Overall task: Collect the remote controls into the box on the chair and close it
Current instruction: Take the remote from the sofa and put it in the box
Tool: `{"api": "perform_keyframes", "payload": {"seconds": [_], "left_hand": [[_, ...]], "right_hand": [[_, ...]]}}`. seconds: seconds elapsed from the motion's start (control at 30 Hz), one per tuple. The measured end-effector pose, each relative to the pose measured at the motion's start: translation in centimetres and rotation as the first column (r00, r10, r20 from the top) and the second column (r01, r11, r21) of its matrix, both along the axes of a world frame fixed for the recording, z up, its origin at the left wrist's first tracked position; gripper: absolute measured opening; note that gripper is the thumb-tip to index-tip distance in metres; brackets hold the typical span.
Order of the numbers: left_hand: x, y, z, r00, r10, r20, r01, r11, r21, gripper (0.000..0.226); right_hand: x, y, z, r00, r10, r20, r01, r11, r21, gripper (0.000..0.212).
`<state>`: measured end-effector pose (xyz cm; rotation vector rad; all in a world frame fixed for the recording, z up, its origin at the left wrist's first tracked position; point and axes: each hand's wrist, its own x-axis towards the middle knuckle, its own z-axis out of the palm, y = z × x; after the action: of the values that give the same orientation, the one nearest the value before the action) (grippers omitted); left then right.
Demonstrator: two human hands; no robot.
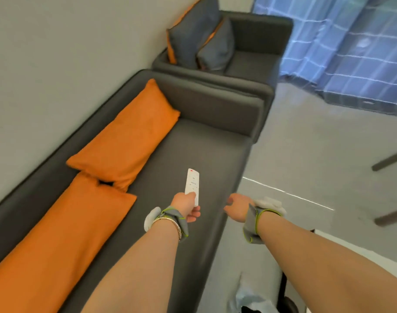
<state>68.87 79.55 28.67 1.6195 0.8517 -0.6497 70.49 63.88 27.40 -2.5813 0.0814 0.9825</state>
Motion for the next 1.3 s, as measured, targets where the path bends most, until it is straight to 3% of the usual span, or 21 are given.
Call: {"api": "perform_keyframes", "payload": {"seconds": [0.2,0.43,0.57,0.67,0.93,1.07,1.13,1.3], "left_hand": [[9.9,-12.5,2.0,0.975,-0.209,0.072,0.210,0.978,0.001,0.018],[21.6,-24.4,3.6,0.894,-0.435,0.107,0.439,0.898,-0.019,0.019],[28.1,-29.4,3.3,0.838,-0.531,0.127,0.538,0.843,-0.023,0.035],[33.4,-34.0,2.9,0.784,-0.615,0.088,0.619,0.785,-0.022,0.023],[43.0,-50.6,2.7,0.525,-0.848,0.076,0.850,0.527,0.011,0.017],[45.7,-62.6,1.7,0.339,-0.938,0.073,0.940,0.341,0.014,0.028],[46.5,-66.4,1.7,0.310,-0.946,0.093,0.950,0.313,0.020,0.036],[46.8,-81.0,2.7,0.101,-0.992,0.072,0.995,0.100,-0.016,0.038]], "right_hand": [[5.5,-13.8,2.0,0.962,-0.274,0.017,0.275,0.961,-0.032,0.037],[13.8,-23.7,3.3,0.891,-0.451,0.040,0.452,0.892,-0.002,0.038],[18.8,-27.8,2.8,0.836,-0.545,0.059,0.544,0.838,0.024,0.038],[22.4,-31.7,3.0,0.769,-0.636,0.056,0.636,0.771,0.021,0.039],[27.1,-43.9,3.5,0.512,-0.859,0.017,0.859,0.512,0.017,0.041],[27.9,-53.1,2.2,0.360,-0.933,0.009,0.933,0.360,-0.012,0.040],[28.5,-56.0,2.5,0.315,-0.949,0.027,0.949,0.315,-0.005,0.039],[29.4,-68.1,2.9,0.109,-0.994,0.002,0.994,0.109,0.004,0.040]]}}
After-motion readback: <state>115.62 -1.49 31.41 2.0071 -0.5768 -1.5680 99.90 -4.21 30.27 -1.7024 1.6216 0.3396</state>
